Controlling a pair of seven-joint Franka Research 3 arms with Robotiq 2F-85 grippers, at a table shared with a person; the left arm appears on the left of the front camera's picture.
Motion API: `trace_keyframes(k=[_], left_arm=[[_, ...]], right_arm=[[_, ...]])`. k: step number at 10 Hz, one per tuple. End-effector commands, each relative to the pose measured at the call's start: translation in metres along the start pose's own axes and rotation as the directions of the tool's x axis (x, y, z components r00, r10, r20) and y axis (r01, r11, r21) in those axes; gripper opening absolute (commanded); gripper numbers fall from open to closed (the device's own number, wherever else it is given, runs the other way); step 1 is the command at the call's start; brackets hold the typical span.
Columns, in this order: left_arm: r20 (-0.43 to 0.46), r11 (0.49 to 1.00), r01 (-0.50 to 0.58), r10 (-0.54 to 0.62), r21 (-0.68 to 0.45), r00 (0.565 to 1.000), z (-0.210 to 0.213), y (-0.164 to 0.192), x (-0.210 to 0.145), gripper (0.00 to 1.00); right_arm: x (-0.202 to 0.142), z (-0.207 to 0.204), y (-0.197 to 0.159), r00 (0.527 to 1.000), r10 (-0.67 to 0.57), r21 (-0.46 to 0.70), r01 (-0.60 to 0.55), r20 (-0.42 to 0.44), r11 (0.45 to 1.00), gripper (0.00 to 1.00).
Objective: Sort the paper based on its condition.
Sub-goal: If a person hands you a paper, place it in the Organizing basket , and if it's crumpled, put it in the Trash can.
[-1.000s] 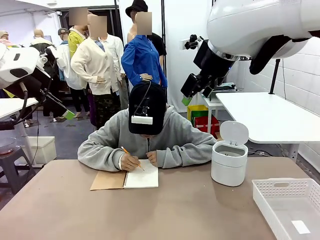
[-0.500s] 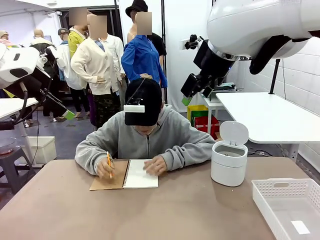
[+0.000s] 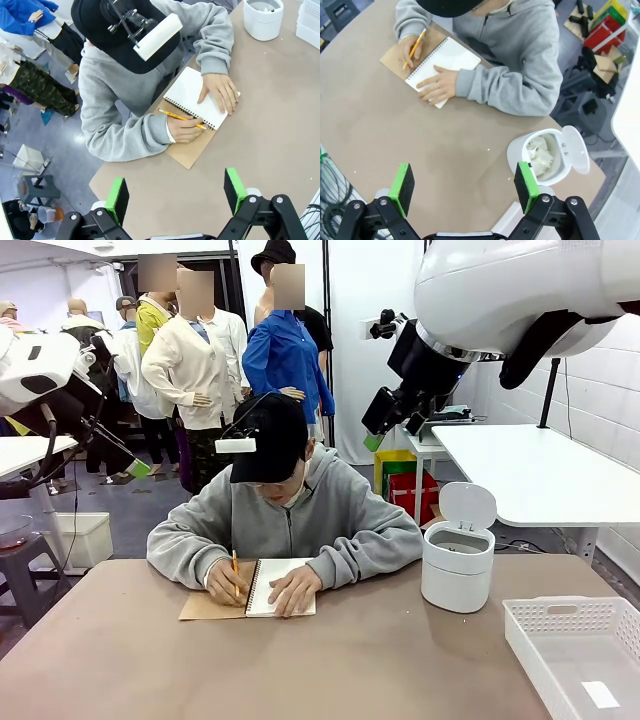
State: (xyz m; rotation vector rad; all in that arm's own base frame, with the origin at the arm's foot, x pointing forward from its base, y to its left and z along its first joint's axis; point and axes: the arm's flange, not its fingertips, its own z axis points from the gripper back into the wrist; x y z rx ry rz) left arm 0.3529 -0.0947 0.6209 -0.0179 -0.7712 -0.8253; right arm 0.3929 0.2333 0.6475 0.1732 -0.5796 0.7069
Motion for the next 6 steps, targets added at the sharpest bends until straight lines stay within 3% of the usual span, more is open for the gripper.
trace_keyframes(k=[1, 6], left_arm=[[0.008, 0.999, -0.031, 0.031, -0.018, 0.999, 0.0004, 0.0017, 0.0081, 1.00], [0.019, 0.998, -0.039, 0.040, -0.042, 0.999, 0.0000, 0.0040, 0.0098, 1.00]], right_arm=[[-0.0107, 0.0026, -0.0008, 0.999, -0.035, 0.020, 0.035, -0.016, 0.999, 1.00], [-0.0199, 0.0056, 0.0066, 0.999, -0.025, 0.018, 0.026, -0.040, 1.000, 1.00]])
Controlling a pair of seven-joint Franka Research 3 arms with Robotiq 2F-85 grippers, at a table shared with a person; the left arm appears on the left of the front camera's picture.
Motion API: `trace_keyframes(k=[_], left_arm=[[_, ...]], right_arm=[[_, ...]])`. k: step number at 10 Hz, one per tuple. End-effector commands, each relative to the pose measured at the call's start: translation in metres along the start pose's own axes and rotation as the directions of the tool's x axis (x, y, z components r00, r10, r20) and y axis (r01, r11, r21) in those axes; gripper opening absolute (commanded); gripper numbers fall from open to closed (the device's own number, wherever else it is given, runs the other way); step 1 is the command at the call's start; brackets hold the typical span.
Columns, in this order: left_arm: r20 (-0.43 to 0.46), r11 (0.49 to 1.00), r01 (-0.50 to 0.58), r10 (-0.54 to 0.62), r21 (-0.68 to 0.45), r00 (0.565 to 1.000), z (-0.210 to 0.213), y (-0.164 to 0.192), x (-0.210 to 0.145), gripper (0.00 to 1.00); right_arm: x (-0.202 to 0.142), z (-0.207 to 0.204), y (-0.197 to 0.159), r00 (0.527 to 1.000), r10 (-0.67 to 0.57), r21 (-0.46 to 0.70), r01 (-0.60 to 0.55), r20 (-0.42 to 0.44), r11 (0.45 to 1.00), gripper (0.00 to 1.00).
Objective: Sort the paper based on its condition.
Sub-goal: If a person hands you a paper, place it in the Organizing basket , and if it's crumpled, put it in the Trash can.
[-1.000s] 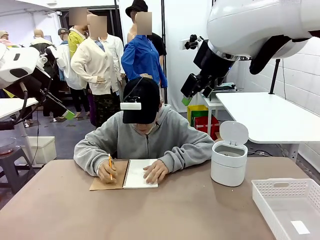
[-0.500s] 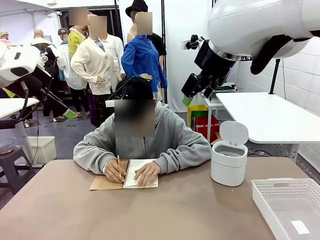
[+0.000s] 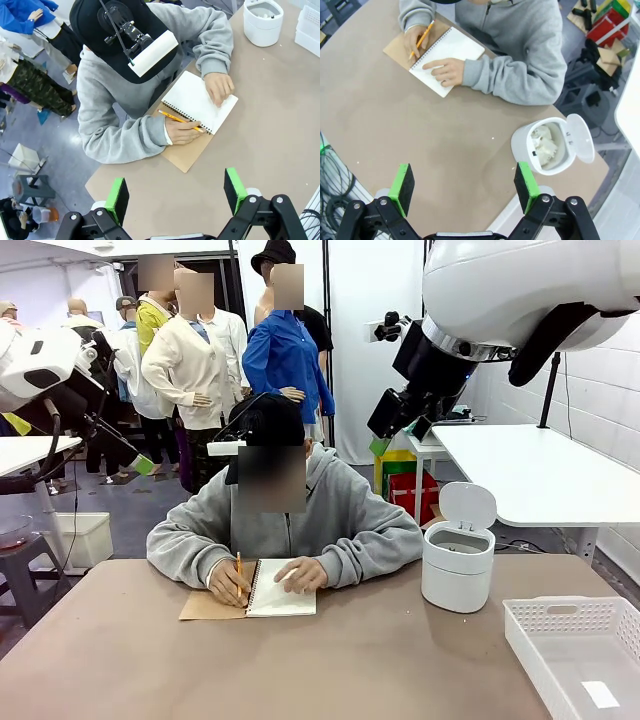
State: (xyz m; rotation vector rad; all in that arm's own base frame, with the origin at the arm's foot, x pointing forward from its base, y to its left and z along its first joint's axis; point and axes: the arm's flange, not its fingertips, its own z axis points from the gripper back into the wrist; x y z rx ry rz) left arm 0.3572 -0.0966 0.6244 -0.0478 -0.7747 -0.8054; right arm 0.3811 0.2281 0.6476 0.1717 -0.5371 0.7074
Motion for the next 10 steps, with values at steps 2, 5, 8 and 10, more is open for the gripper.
trace_keyframes(k=[2, 5, 8, 10], left_arm=[[0.008, 0.999, 0.000, 0.001, -0.040, 1.000, 0.0019, 0.0008, 0.0049, 1.00], [0.002, 1.000, -0.002, 0.002, -0.003, 1.000, 0.0002, -0.0003, 0.0008, 1.00], [0.002, 1.000, -0.002, 0.002, -0.003, 1.000, 0.0002, -0.0003, 0.0008, 1.00], [0.002, 1.000, -0.002, 0.002, -0.003, 1.000, 0.0002, -0.0003, 0.0008, 1.00]], right_arm=[[-0.0107, -0.0031, 0.0044, 1.000, -0.019, 0.001, 0.019, 0.008, 1.000, 1.00], [-0.0032, 0.0004, 0.0011, 1.000, 0.000, -0.001, 0.000, -0.001, 1.000, 1.00], [-0.0032, 0.0004, 0.0011, 1.000, 0.000, -0.001, 0.000, -0.001, 1.000, 1.00], [-0.0032, 0.0004, 0.0011, 1.000, 0.000, -0.001, 0.000, -0.001, 1.000, 1.00]])
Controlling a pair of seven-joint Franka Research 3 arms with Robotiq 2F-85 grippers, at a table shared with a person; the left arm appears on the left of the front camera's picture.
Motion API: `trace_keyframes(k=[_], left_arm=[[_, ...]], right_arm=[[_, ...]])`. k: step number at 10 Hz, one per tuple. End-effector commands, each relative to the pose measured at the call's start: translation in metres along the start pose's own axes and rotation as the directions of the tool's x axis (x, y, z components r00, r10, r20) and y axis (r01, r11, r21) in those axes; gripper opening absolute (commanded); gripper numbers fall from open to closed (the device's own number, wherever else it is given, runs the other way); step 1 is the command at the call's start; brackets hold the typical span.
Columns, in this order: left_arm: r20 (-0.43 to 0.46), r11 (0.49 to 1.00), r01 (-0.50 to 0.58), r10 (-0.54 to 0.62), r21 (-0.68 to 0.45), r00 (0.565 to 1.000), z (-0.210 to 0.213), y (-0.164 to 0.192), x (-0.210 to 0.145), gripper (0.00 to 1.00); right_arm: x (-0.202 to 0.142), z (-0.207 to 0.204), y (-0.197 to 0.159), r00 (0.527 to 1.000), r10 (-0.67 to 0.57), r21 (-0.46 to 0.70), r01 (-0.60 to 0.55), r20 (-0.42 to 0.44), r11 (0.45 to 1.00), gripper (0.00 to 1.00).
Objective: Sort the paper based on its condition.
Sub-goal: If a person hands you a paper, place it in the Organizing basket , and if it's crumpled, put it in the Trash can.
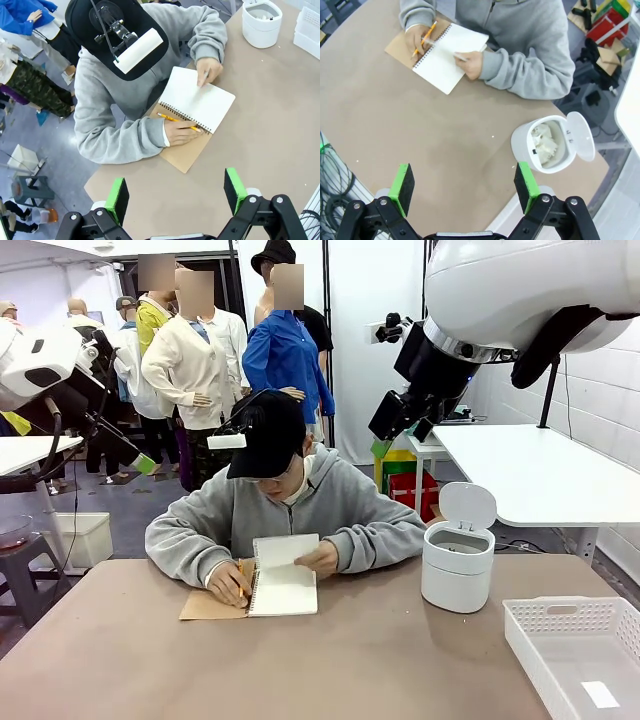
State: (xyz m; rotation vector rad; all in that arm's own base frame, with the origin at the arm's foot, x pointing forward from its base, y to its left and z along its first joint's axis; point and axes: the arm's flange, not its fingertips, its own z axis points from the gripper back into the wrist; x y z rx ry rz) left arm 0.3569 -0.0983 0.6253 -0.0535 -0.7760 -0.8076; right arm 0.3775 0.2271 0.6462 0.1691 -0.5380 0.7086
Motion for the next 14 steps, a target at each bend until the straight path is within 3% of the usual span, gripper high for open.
trace_keyframes(k=[1, 14], left_arm=[[-0.001, 1.000, -0.002, 0.002, 0.002, 1.000, -0.0001, 0.0009, -0.0007, 1.00], [-0.001, 1.000, -0.002, 0.002, 0.002, 1.000, -0.0001, 0.0009, -0.0007, 1.00]], right_arm=[[0.0003, -0.0002, -0.0005, 1.000, -0.001, 0.001, 0.001, -0.001, 1.000, 1.00], [0.0003, -0.0002, -0.0005, 1.000, -0.001, 0.001, 0.001, -0.001, 1.000, 1.00]])
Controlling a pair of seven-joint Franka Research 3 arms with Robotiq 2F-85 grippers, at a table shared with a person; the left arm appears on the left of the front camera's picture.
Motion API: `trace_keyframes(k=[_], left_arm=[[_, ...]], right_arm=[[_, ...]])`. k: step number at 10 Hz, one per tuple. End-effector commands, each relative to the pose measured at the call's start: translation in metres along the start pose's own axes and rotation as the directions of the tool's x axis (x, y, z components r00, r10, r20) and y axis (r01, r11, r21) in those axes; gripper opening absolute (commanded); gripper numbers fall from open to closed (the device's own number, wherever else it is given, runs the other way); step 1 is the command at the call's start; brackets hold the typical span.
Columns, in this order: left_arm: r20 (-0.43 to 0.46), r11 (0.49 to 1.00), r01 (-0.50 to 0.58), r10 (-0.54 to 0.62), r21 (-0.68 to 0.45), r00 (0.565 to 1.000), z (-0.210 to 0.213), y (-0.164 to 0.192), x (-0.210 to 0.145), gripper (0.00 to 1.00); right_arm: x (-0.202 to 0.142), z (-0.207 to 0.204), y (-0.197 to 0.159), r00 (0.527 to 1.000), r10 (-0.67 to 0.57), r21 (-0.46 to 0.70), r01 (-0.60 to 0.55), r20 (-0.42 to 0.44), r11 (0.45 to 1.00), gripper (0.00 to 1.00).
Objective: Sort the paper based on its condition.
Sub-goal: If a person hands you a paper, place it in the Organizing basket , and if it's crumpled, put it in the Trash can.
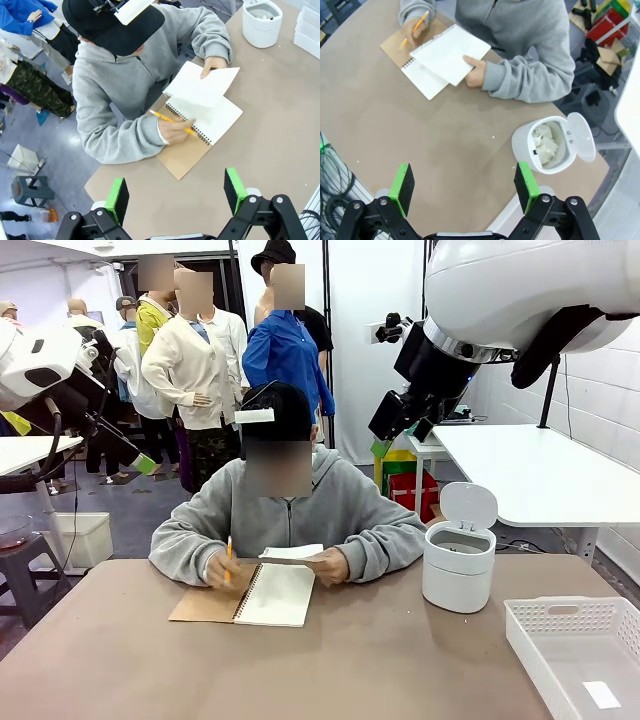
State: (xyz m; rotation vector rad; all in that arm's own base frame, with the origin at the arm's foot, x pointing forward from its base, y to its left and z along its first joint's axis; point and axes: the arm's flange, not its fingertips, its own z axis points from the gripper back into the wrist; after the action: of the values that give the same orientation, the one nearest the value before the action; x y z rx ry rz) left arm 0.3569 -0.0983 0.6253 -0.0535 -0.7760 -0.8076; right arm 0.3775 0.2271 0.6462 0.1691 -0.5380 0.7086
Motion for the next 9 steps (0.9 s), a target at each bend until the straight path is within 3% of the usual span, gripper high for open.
trace_keyframes(k=[1, 9], left_arm=[[-0.001, 1.000, -0.002, 0.002, 0.002, 1.000, -0.0001, 0.0009, -0.0007, 1.00], [-0.001, 1.000, -0.002, 0.002, 0.002, 1.000, -0.0001, 0.0009, -0.0007, 1.00]], right_arm=[[0.0003, -0.0002, -0.0005, 1.000, -0.001, 0.001, 0.001, -0.001, 1.000, 1.00], [0.0003, -0.0002, -0.0005, 1.000, -0.001, 0.001, 0.001, -0.001, 1.000, 1.00]])
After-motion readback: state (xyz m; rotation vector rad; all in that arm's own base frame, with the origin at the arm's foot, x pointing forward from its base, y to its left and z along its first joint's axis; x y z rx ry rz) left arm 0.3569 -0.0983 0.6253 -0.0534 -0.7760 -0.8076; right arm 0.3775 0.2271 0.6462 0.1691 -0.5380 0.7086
